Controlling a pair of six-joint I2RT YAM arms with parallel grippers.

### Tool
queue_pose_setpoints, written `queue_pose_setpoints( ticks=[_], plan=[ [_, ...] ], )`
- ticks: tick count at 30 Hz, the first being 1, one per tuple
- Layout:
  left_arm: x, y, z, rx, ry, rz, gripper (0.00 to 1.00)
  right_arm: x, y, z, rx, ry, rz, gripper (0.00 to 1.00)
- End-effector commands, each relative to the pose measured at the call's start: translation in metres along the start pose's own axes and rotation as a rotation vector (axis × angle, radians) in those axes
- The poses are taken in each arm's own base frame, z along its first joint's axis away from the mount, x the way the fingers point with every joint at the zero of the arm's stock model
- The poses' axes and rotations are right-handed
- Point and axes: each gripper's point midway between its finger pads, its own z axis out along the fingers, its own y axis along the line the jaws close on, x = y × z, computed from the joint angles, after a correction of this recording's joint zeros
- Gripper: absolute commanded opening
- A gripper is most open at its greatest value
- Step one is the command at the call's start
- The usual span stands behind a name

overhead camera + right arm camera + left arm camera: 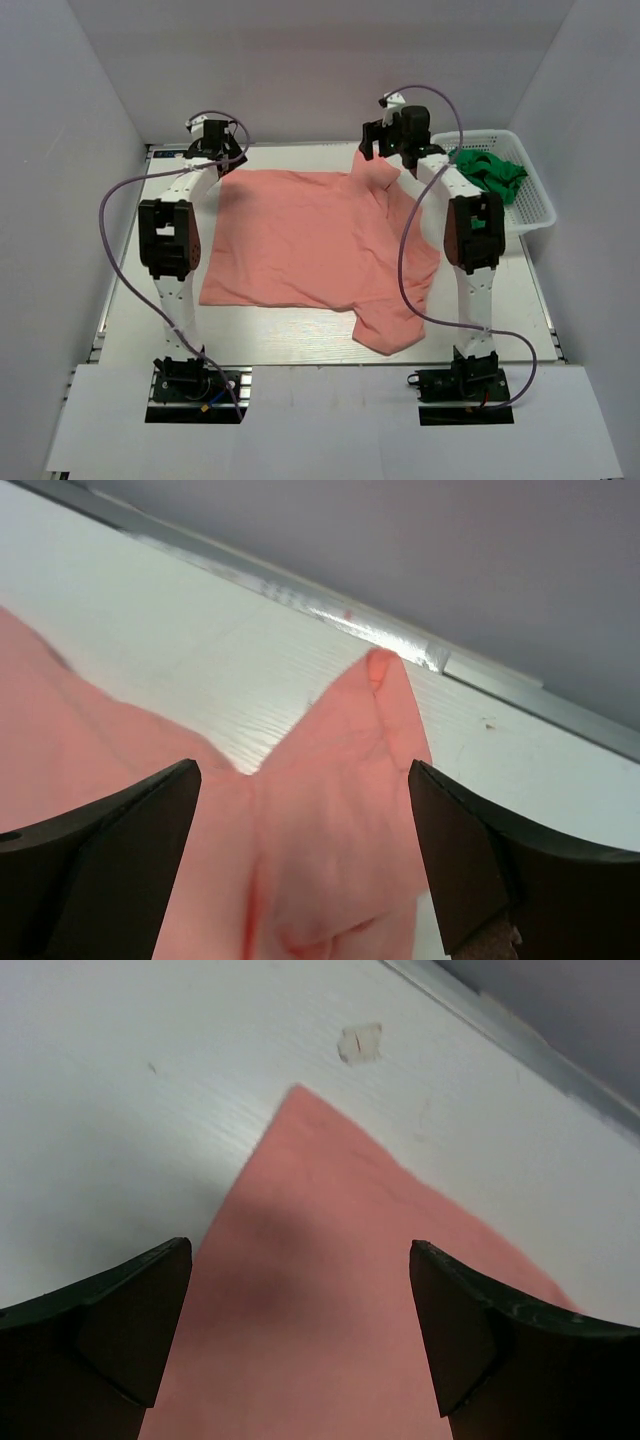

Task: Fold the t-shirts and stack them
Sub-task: Flatten out the tshirt

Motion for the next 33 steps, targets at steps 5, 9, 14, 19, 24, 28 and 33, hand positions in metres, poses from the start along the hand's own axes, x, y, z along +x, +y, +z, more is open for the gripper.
queue_pose_setpoints(
  ticks=[5, 9, 14, 19, 24, 28, 33],
  plan=[
    [0.022, -0.043, -0.08, 0.326, 0.09, -0.004, 1.0, -0.037, 0.053, -0.116, -0.056, 0.03, 0.181, 0.9],
    [0.065, -0.027, -0.085, 0.29, 0.212, -0.005, 1.0, 0.014, 0.063, -0.157, -0.007, 0.094, 0.283, 0.9],
    [0.101, -0.002, -0.101, 0.269, 0.288, -0.001, 1.0, 0.061, 0.073, -0.193, 0.024, 0.208, 0.31, 0.9],
    [0.148, 0.035, -0.115, 0.217, 0.359, -0.014, 1.0, 0.122, 0.101, -0.209, -0.018, 0.37, 0.331, 0.9],
    [0.196, 0.085, -0.124, 0.089, 0.461, -0.039, 1.0, 0.156, 0.123, -0.217, -0.05, 0.428, 0.393, 0.9],
    [0.211, 0.143, -0.142, -0.185, 0.477, -0.035, 1.0, 0.175, 0.143, -0.219, -0.083, 0.472, 0.4, 0.9],
    [0.194, 0.182, -0.158, -0.393, 0.402, -0.04, 1.0, 0.193, 0.17, -0.223, -0.143, 0.531, 0.386, 0.9]
  ],
)
